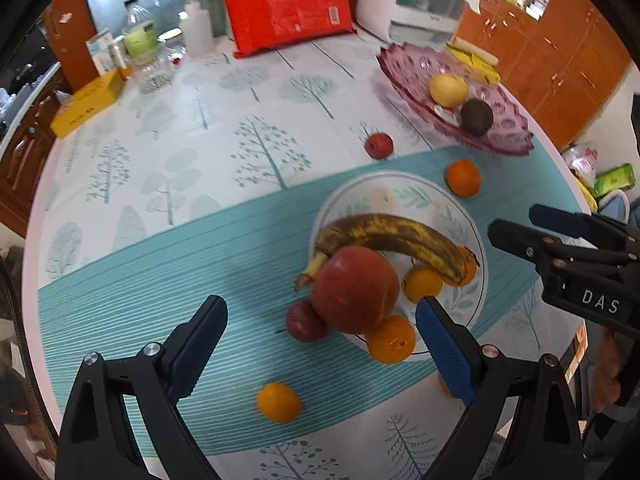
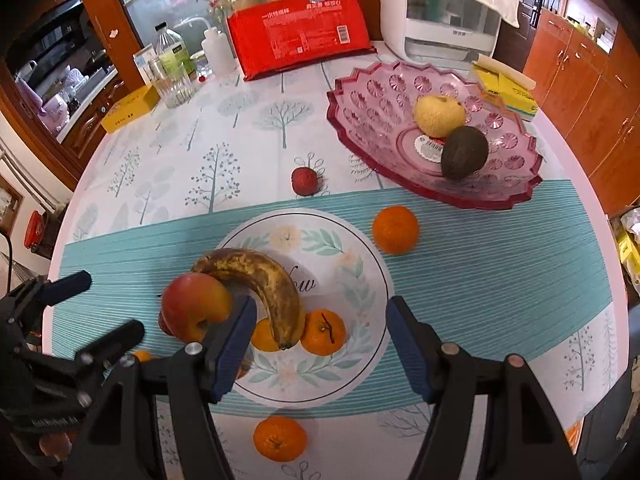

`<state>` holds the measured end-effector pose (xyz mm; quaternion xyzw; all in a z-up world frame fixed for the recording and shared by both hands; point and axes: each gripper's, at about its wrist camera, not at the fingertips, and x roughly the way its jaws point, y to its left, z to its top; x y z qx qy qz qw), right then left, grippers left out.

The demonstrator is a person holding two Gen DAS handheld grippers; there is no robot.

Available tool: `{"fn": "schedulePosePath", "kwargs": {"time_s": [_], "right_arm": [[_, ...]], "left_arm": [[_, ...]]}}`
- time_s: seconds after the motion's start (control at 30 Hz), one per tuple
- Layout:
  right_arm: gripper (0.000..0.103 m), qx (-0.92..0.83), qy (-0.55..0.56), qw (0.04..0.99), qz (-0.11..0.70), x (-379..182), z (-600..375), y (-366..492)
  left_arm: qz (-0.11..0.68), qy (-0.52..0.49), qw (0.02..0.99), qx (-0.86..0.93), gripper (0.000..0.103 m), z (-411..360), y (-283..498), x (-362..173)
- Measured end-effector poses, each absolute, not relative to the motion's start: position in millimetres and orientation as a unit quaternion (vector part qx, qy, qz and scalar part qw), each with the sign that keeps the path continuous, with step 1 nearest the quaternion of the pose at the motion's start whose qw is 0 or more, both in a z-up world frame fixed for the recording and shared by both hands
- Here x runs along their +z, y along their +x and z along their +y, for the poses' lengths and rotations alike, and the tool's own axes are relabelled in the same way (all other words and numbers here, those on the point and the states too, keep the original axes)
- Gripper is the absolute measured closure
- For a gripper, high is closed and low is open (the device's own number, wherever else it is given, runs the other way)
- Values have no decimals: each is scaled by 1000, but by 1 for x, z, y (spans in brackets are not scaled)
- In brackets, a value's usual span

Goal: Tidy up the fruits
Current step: 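Grasp the brown-spotted banana with the right tool while the left tool approaches the red apple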

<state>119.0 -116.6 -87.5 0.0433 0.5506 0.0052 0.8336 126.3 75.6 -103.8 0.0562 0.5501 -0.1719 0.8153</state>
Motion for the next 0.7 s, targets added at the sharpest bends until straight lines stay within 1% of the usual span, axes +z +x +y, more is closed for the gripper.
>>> {"fn": "schedulePosePath", "kwargs": {"time_s": [0.4,0.47,0.53,0.6,0.63,0.7], "right_arm": [[35,42,29,817,574,-119,-110,140],[35,51,15,814,579,-125,-106,145],[36,63,-1,811,581,-132,-100,151],[38,72,-17,806,587,-140,-94,157],[42,76,-20,804,590,-142,-92,159],[45,88,-24,796,598,-149,-88,165]], "left_arm": [[583,32,788,-198,9,68,135,-133],[586,30,784,-202,15,67,135,-137],[590,28,780,-207,17,65,135,-140],[593,27,777,-209,18,64,135,-143],[594,25,776,-210,18,64,136,-144],[596,21,774,-211,19,65,136,-145]]}}
